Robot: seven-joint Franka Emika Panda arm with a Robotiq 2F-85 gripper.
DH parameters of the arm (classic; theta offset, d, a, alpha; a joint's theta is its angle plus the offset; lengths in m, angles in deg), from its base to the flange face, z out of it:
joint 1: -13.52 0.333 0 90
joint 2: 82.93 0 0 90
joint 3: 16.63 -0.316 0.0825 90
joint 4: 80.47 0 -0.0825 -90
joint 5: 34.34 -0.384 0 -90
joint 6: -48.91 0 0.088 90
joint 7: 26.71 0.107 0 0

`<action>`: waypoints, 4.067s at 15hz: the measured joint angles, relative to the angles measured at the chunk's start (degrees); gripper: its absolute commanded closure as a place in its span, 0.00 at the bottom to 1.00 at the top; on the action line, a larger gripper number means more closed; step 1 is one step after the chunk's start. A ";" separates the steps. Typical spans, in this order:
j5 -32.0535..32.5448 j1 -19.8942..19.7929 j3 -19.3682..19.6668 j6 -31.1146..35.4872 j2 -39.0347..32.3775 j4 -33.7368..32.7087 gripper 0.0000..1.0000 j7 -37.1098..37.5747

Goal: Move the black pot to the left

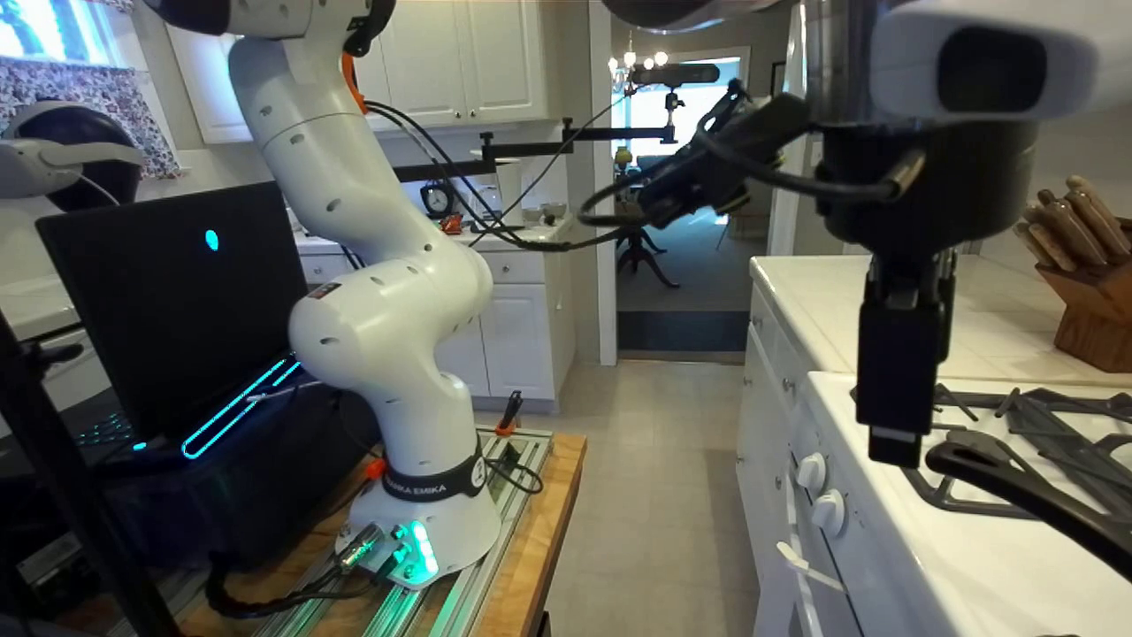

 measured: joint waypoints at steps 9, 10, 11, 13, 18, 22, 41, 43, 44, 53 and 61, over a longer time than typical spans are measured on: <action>0.00 0.21 -4.51 12.49 -5.36 2.20 0.00 7.79; 0.00 0.34 -4.64 12.61 -5.95 2.15 0.00 7.79; 0.00 0.52 -4.69 12.77 -6.56 2.06 0.00 7.79; 0.00 0.88 -4.79 13.11 -7.91 1.74 0.00 7.79; 0.00 2.03 -5.82 14.82 -10.11 0.35 0.00 8.18; 0.00 2.12 -6.18 14.84 -10.10 -0.02 0.00 8.54; 13.76 2.84 -7.25 24.06 -26.07 -10.88 0.00 26.00; 13.80 3.23 -7.25 23.75 -27.49 -12.18 0.00 28.51; 13.80 3.47 -7.24 23.35 -27.98 -12.80 0.00 29.68; 13.80 4.29 -6.86 17.94 -30.30 -15.06 0.00 34.38; 12.48 4.40 -6.83 17.96 -31.92 -15.14 0.00 34.38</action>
